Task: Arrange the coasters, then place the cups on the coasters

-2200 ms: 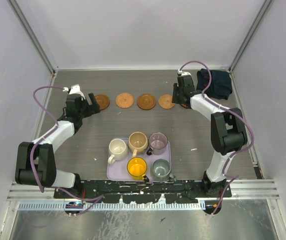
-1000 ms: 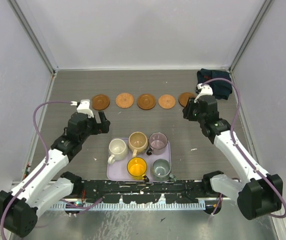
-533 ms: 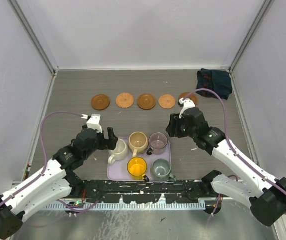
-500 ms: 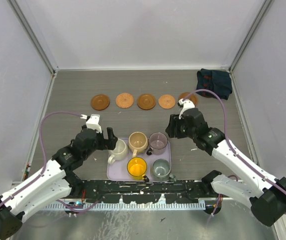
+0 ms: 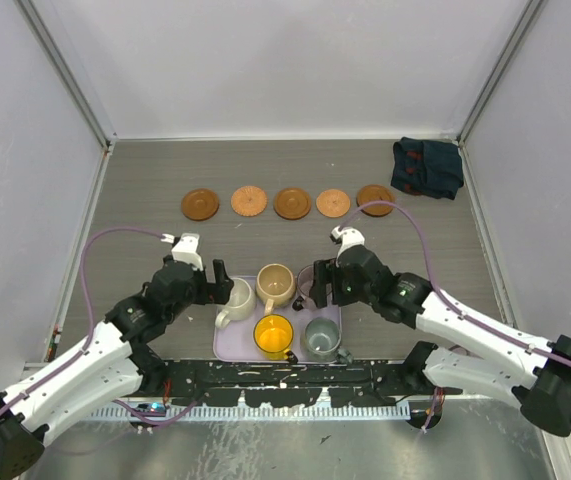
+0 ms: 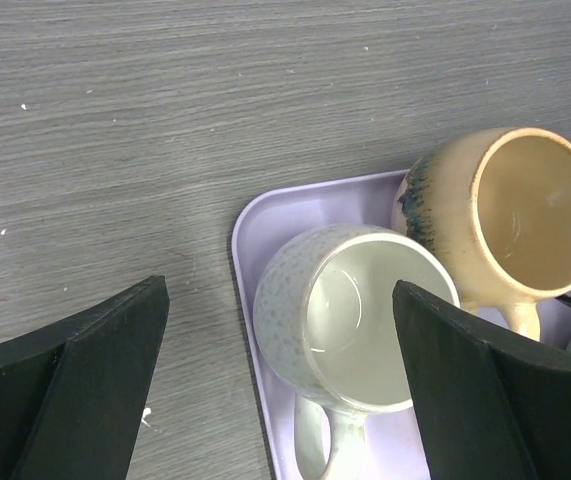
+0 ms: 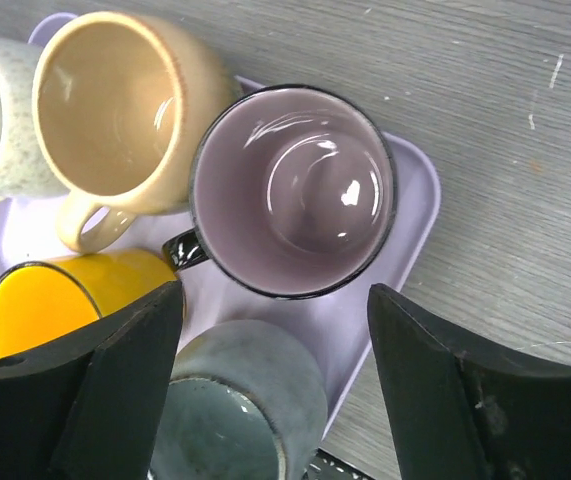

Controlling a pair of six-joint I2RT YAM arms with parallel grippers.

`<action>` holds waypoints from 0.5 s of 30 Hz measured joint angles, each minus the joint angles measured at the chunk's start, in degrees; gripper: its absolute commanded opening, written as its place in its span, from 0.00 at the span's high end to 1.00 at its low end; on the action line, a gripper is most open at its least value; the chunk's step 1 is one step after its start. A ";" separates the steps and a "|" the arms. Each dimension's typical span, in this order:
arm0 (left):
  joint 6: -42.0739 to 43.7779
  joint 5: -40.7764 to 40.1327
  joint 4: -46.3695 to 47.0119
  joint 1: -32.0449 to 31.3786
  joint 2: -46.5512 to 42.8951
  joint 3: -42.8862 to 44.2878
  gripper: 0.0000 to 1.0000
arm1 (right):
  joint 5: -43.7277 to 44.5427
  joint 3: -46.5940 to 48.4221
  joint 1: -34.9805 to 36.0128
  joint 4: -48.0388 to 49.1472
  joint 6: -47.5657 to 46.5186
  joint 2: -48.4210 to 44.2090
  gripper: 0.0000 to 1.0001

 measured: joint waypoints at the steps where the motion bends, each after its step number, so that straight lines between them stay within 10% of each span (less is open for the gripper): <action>1: 0.00 0.02 0.00 0.00 -0.07 -0.22 0.05 | 1.57 0.00 1.92 0.09 0.48 0.02 0.20; 15: 0.17 0.13 -0.11 0.02 -2.75 -0.79 0.04 | 19.76 4.87 16.26 -2.43 8.90 14.43 0.08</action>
